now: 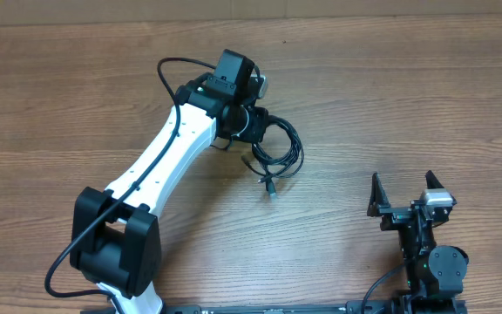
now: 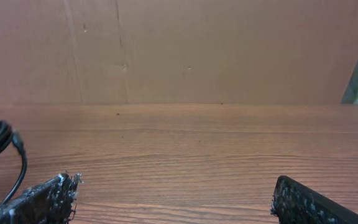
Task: Untangle cables
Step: 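Grasp the black cable coil with the left gripper and lift it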
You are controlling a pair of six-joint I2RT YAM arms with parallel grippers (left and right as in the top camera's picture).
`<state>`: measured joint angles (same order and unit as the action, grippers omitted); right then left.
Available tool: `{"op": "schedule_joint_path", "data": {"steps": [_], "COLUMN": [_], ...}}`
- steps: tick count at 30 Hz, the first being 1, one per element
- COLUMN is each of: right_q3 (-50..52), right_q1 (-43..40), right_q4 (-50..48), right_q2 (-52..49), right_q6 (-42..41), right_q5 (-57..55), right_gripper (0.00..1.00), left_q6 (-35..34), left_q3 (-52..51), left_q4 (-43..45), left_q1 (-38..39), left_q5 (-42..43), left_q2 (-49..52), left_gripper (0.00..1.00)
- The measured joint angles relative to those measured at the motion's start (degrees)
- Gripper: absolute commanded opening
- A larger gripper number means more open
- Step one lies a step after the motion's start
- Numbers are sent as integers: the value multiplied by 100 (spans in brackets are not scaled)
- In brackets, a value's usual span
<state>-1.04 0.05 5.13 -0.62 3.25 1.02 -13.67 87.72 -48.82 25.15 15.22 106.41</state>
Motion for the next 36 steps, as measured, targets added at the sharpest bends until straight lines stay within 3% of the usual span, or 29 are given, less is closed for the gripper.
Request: {"op": "schedule_joint_path", "data": {"steps": [11,32,36], "right_q3": [0,0,0], "right_q1": [0,0,0], "right_q4": [4,0,-7], "right_q2": [0,0,0], "right_q6": [0,-22,-785], "right_q5": [2,13,190], "right_gripper": [100,100,100], "left_q6": [-363,-208,-175], "left_q3": [0,0,0], "left_q4": [-957,-896,-881], "left_q1": [0,0,0], "left_q5": [114,348,905], "left_q2": [0,0,0], "left_gripper": [4,4,4]}}
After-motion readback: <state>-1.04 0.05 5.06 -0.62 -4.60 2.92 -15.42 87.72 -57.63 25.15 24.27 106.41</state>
